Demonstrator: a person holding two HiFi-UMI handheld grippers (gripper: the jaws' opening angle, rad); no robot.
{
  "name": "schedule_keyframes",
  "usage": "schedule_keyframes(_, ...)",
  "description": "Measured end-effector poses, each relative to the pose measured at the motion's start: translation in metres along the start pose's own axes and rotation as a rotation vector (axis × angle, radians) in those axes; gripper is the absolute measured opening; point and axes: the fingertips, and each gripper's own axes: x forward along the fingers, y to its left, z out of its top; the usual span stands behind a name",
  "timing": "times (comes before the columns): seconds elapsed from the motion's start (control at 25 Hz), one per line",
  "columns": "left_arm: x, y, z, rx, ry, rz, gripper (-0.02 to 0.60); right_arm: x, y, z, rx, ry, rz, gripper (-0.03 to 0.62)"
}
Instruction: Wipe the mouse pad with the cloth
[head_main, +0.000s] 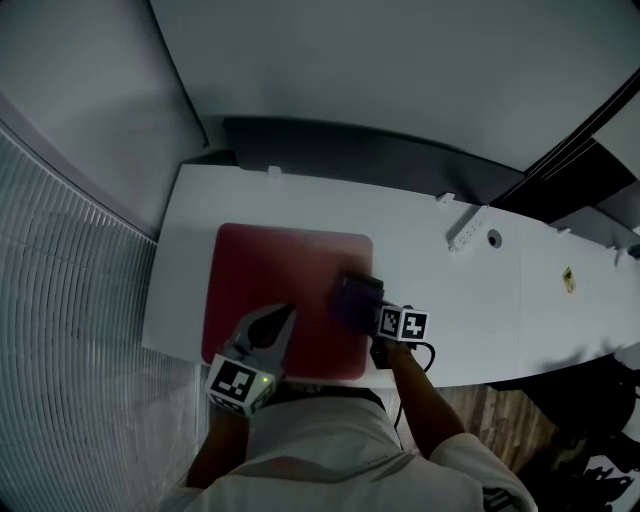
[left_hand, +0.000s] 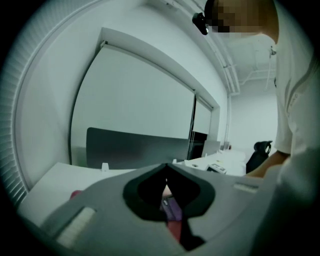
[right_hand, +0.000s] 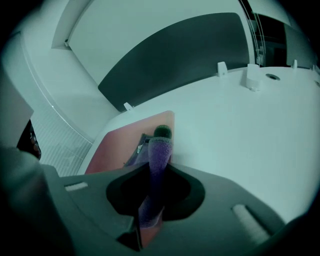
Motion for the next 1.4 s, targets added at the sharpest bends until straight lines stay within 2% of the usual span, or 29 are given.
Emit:
schedule_keyframes(0.24,0.002,-0.022,0.0,0.004,0.0,0.012,0.002,-0.028,-0.039,-0.006,0.011,-0.016,-0.041,0.049)
schedule_keyframes(0.4,-0.012,-0.024,-0.001,-0.01,0.019,0.041,0.003,-0.052,-0.034,0.003,-0.028,-0.054,-0.052,0.049)
schedule_keyframes(0.6,-0.046,0.0,-0.005,-0.02,0.005,0.089,0.002,-0.074,0.06,0.027,-0.208,-0.133,0.075,0.049)
schedule_keyframes(0.8,-0.105,0.038,-0.015,-0.015,0.003,0.159,0.002,-0.051,0.184,0.019,-0.263,-0.132,0.277,0.049)
schedule_keyframes(1.12,-0.227,0.098,-0.027,-0.09,-0.01,0.324,0.002,0.015,0.356,-0.06,-0.375,0.023,0.494,0.049)
schedule_keyframes(1.28,-0.276,0.121,-0.036,-0.103,-0.007,0.374,0.003,0.056,0.411,-0.092,-0.348,0.099,0.549,0.049)
schedule_keyframes(1.4,-0.301,0.129,-0.033,-0.123,0.0,0.391,0.002,0.086,0.431,-0.111,-0.307,0.149,0.539,0.049)
